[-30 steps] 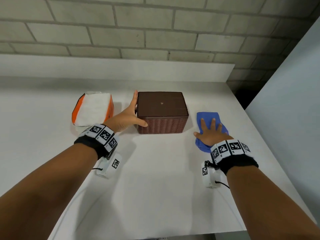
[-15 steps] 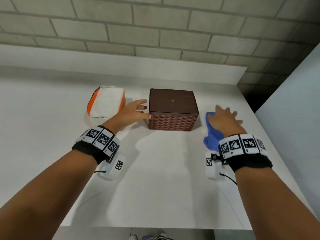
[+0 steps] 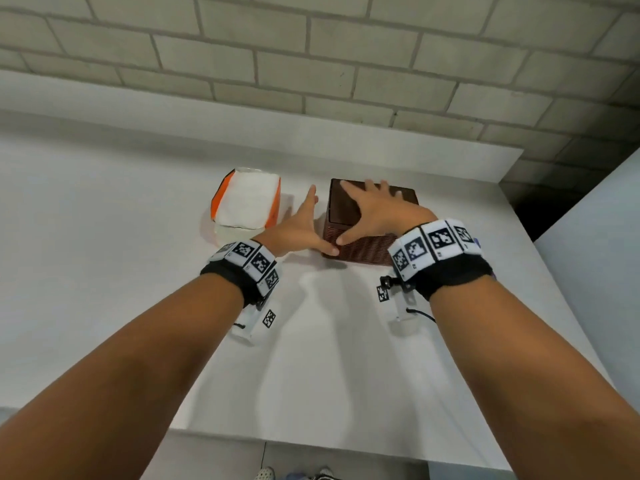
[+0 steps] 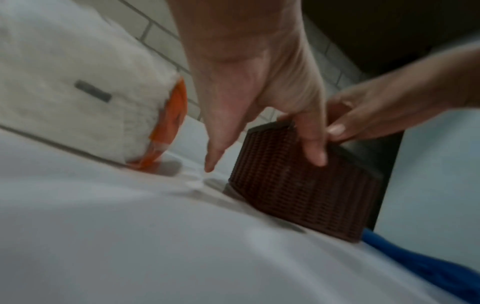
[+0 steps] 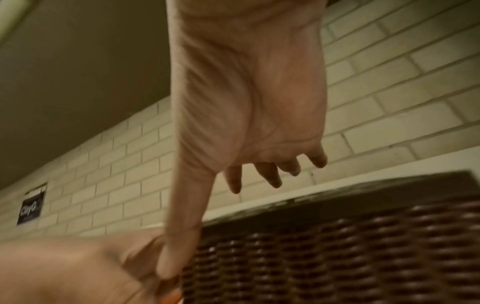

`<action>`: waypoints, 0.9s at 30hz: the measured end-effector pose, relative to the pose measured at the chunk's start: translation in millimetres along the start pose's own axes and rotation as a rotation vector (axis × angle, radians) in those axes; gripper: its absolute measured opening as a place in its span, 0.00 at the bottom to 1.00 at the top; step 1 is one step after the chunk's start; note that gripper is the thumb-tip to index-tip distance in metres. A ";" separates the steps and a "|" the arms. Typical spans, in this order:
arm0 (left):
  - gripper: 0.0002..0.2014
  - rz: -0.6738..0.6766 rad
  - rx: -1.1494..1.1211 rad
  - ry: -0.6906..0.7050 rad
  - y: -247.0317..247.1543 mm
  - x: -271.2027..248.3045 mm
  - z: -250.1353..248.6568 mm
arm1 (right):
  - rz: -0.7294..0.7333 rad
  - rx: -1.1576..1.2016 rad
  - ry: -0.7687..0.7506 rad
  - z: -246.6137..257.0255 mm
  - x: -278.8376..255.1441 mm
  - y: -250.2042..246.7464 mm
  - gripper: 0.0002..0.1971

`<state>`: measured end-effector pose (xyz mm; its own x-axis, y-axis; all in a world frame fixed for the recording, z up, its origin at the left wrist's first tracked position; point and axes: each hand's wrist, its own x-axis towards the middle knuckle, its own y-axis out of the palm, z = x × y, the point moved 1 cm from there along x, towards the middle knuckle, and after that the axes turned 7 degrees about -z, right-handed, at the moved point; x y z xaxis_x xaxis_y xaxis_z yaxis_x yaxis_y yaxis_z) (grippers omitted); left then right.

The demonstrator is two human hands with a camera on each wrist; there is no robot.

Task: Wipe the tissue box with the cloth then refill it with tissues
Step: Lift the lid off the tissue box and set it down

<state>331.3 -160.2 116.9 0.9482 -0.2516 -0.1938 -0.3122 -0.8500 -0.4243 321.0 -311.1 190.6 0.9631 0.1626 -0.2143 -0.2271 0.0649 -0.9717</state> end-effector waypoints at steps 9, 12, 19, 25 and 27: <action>0.75 0.183 0.042 0.074 -4.5 21.5 -3.4 | 0.153 -0.155 -0.054 19.4 41.4 -9.5 0.68; 0.71 0.192 -0.038 0.129 -0.9 27.7 -3.1 | 0.189 -0.152 -0.056 22.3 48.8 -12.3 0.70; 0.68 0.193 -0.039 0.148 -1.5 39.5 0.4 | 0.227 -0.176 -0.083 23.8 56.7 -15.2 0.66; 0.68 0.132 0.070 0.108 -0.2 42.7 4.3 | 0.205 -0.198 -0.113 24.2 58.0 -15.1 0.59; 0.66 0.127 0.085 0.116 0.1 45.4 6.8 | 0.199 -0.210 -0.114 24.9 58.2 -15.5 0.58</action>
<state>374.0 -168.6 102.0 0.8997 -0.4101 -0.1496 -0.4290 -0.7671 -0.4769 377.0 -278.2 195.7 0.8779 0.2615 -0.4012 -0.3633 -0.1821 -0.9137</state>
